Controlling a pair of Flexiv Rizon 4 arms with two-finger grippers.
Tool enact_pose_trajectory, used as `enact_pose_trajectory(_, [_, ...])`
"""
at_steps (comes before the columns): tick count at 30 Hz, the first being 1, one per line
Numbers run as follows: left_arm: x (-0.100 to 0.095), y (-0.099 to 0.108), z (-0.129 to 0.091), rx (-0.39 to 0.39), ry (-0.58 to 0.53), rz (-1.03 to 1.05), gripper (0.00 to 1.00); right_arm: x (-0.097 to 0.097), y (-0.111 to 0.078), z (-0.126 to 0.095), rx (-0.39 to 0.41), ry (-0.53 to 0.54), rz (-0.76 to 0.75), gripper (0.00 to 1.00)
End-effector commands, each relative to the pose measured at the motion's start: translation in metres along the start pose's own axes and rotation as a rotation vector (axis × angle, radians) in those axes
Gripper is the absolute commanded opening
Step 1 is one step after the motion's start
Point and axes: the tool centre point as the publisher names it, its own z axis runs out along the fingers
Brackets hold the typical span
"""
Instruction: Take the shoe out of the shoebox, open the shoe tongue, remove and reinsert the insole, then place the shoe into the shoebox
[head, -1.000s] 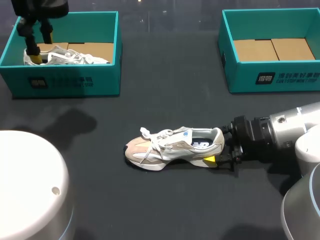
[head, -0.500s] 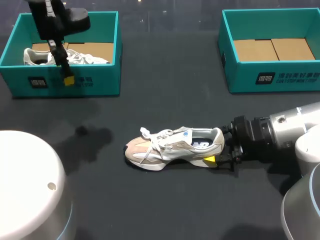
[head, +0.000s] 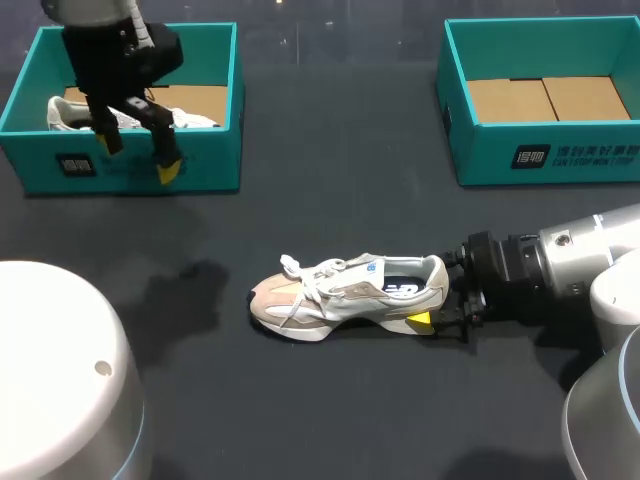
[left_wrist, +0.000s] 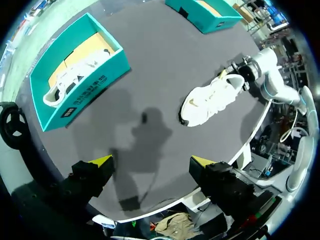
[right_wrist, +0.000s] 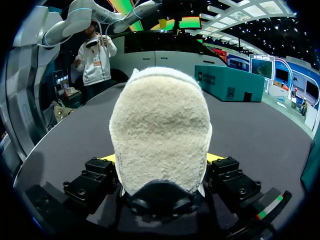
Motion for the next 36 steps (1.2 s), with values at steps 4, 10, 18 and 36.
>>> enact_pose_trajectory(4, [0.094, -0.02, 0.02, -0.133, -0.037, -0.718, 1.0, 0.0, -0.002, 0.002, 0.003, 0.0, 0.0, 0.0])
enact_pose_trajectory(10, [0.104, -0.023, 0.022, -0.136, -0.041, -0.749, 1.0, 0.0, -0.002, 0.002, 0.003, 0.0, 0.0, 0.0])
enact_pose_trajectory(18, [0.123, -0.03, 0.034, -0.138, -0.076, -0.826, 1.0, 0.0, -0.002, 0.002, 0.003, 0.0, 0.0, 0.0])
enact_pose_trajectory(36, [0.208, -0.071, 0.076, -0.119, -0.106, -0.667, 1.0, 0.0, -0.002, 0.002, 0.003, 0.0, 0.0, 0.0])
